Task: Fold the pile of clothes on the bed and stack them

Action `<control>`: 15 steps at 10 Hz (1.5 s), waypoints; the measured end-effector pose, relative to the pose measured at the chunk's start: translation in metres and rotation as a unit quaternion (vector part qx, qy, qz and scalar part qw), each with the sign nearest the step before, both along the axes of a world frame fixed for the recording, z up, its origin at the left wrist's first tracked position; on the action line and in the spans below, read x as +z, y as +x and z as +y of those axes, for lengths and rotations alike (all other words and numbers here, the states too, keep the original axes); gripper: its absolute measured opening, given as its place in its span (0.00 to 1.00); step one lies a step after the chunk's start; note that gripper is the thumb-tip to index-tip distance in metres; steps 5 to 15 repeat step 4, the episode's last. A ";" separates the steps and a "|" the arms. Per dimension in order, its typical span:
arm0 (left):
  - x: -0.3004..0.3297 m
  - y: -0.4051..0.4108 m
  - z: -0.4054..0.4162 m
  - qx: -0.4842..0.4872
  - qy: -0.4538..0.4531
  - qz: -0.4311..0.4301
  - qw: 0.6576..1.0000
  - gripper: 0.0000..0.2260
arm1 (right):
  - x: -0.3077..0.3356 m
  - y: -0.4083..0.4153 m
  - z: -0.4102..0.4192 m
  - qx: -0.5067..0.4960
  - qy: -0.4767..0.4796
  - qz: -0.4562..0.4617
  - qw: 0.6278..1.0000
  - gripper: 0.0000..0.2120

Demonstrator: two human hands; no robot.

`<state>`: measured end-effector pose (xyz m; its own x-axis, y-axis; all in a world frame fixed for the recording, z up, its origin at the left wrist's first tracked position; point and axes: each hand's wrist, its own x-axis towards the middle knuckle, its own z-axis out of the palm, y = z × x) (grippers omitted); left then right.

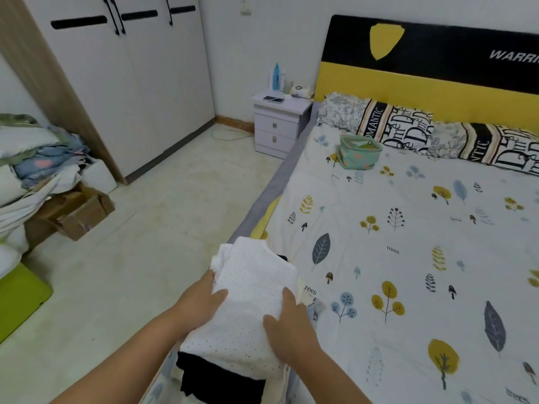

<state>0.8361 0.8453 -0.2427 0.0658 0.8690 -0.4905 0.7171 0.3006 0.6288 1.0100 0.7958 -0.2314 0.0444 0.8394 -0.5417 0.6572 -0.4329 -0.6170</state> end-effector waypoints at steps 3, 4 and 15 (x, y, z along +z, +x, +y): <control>0.038 0.004 0.006 -0.041 0.091 0.181 0.978 0.25 | 0.025 0.014 0.001 0.104 0.014 -0.104 0.989 0.19; 0.063 0.008 0.003 -0.119 0.130 0.235 0.956 0.26 | 0.045 0.023 -0.003 0.160 0.025 -0.145 0.976 0.19; 0.063 0.008 0.003 -0.119 0.130 0.235 0.956 0.26 | 0.045 0.023 -0.003 0.160 0.025 -0.145 0.976 0.19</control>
